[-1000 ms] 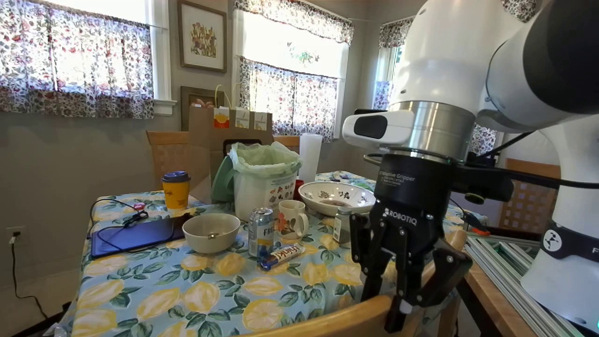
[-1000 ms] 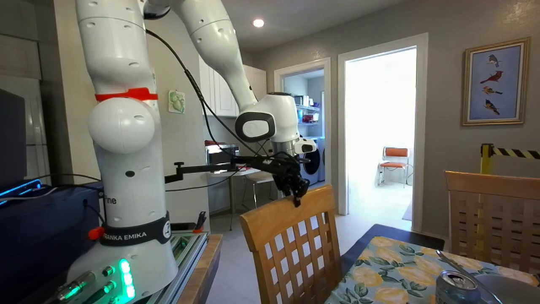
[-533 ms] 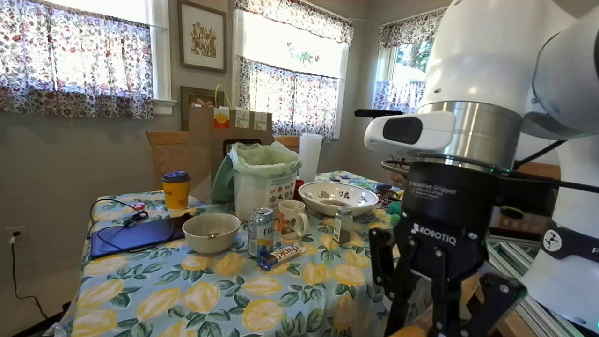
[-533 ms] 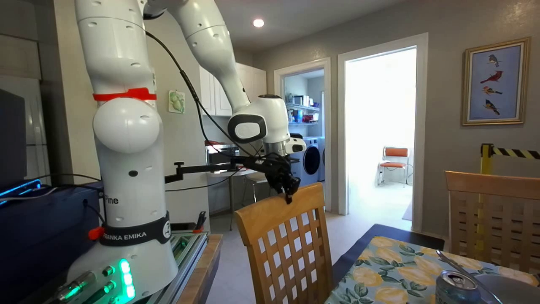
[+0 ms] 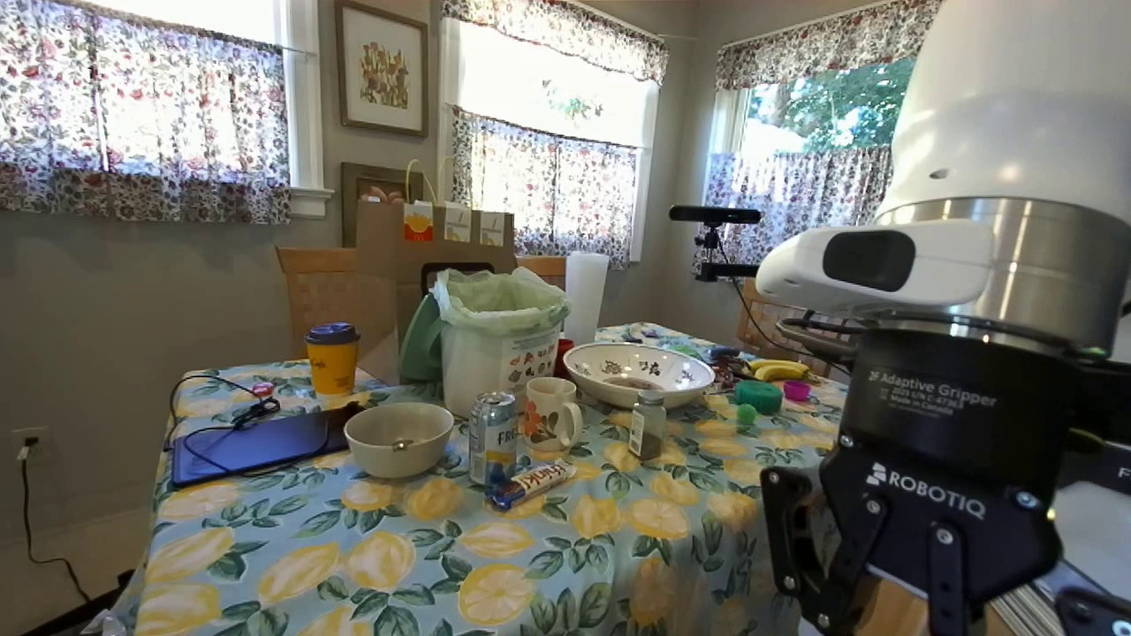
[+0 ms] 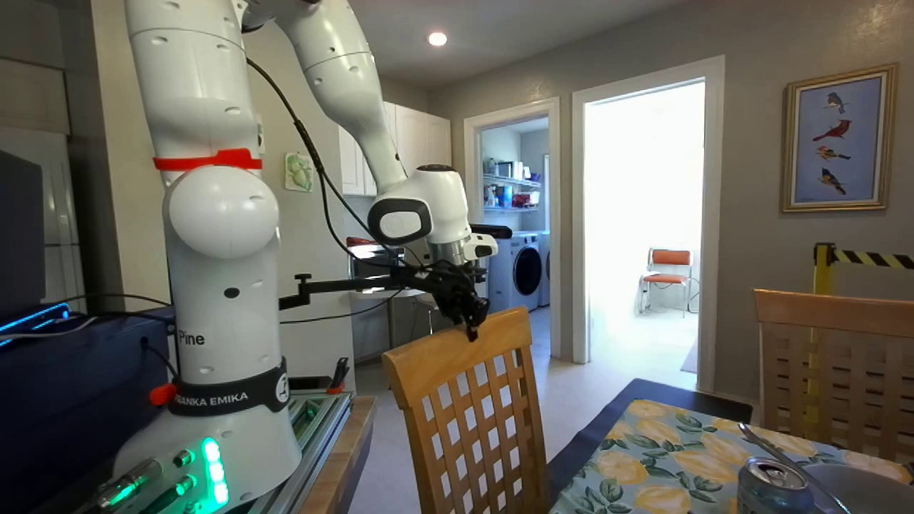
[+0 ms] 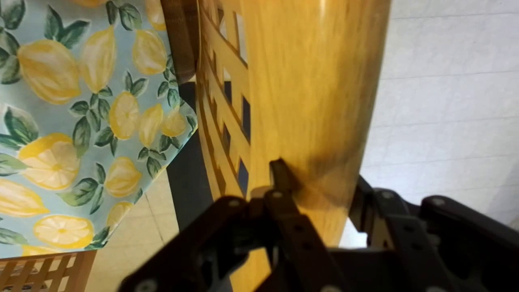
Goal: Pull out the chair
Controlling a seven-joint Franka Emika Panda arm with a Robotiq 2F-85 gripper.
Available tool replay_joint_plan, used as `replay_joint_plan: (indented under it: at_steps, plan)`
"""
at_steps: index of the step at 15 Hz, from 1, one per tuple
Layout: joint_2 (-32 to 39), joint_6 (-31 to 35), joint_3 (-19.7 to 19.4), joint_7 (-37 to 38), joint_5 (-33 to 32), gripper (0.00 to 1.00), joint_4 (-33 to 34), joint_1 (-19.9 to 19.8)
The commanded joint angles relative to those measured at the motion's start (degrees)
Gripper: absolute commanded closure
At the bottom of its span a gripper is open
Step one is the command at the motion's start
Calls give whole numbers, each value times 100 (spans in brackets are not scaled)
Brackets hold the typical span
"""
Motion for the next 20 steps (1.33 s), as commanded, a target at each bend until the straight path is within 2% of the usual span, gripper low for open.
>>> replay_joint_plan:
  at_steps: [1,11,17,20]
  plan:
    - [-409,-900,208,133,642,91,12,446]
    - [-332,-837,2,-130,602,91,118,270]
    - [-225,-437,-18,44,177,91,12,61]
    - [-250,-454,-42,34,153,91,7,34]
